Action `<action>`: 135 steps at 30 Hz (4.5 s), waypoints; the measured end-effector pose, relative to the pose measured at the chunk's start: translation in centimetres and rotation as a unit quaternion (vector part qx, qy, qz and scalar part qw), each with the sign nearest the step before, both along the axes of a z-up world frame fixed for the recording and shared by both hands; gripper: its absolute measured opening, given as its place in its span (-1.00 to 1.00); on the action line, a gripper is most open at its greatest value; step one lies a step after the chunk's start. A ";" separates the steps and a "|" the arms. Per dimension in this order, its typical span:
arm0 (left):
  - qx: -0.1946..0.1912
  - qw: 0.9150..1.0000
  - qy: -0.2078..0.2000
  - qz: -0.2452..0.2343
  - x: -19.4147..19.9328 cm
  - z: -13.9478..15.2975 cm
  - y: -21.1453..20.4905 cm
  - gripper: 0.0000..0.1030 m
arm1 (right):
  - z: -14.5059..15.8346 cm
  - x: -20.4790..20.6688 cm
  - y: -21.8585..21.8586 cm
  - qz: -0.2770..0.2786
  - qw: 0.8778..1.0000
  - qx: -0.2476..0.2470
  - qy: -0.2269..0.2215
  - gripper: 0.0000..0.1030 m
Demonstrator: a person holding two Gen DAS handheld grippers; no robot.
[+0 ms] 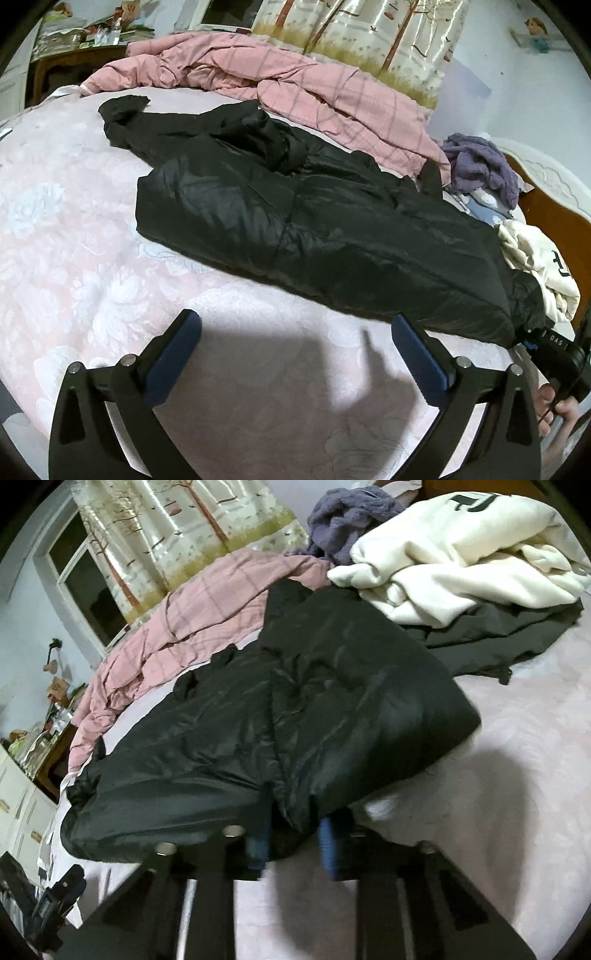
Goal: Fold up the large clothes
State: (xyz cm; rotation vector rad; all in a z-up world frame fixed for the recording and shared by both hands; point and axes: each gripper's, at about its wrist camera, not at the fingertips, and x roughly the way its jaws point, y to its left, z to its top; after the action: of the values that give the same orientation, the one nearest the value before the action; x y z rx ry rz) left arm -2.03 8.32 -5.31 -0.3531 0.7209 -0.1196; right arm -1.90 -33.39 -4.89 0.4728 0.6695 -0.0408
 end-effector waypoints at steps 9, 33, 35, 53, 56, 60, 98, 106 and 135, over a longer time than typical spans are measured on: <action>-0.064 0.996 -0.012 0.065 0.0 -0.4 3.5 0.99 | 0.5 -0.3 0.4 -0.002 1.000 -0.025 -0.004 -0.80; -0.033 0.998 0.025 0.053 7.3 -0.5 2.8 0.42 | -0.2 0.1 0.7 0.006 0.999 -0.031 0.019 -0.70; -0.031 0.998 0.013 0.047 6.8 -0.5 2.6 -0.35 | 0.1 -0.1 1.2 0.002 0.999 -0.050 0.010 -0.70; 0.029 0.998 -0.009 0.049 -2.6 0.3 3.2 -0.39 | 1.9 -10.0 3.8 -0.002 0.991 -0.132 -0.019 -0.84; 0.037 0.998 -0.017 0.050 -2.7 0.7 2.9 -0.32 | 1.7 -9.7 4.2 -0.005 0.988 -0.153 -0.019 -0.82; 0.008 0.998 -0.026 0.054 -3.0 0.1 3.9 0.05 | 1.7 -10.2 3.1 -0.006 0.993 -0.119 -0.024 -0.80; 0.092 0.995 -0.045 -0.001 6.9 3.2 -3.1 0.97 | 11.3 19.6 3.4 0.061 0.977 -0.188 0.083 0.31; 0.112 0.993 0.017 -0.016 8.9 0.7 -4.9 0.98 | 3.5 27.4 2.7 0.039 0.966 -0.175 0.188 0.27; 0.036 0.989 -0.142 -0.032 3.1 7.2 -1.4 0.98 | 12.4 5.9 0.4 0.080 0.968 -0.235 0.034 0.18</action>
State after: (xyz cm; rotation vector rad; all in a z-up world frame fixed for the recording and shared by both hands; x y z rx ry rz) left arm 1.03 6.91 1.85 -0.2371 0.4535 -0.1997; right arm 4.02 -33.02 7.48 -0.0400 0.7360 -0.0622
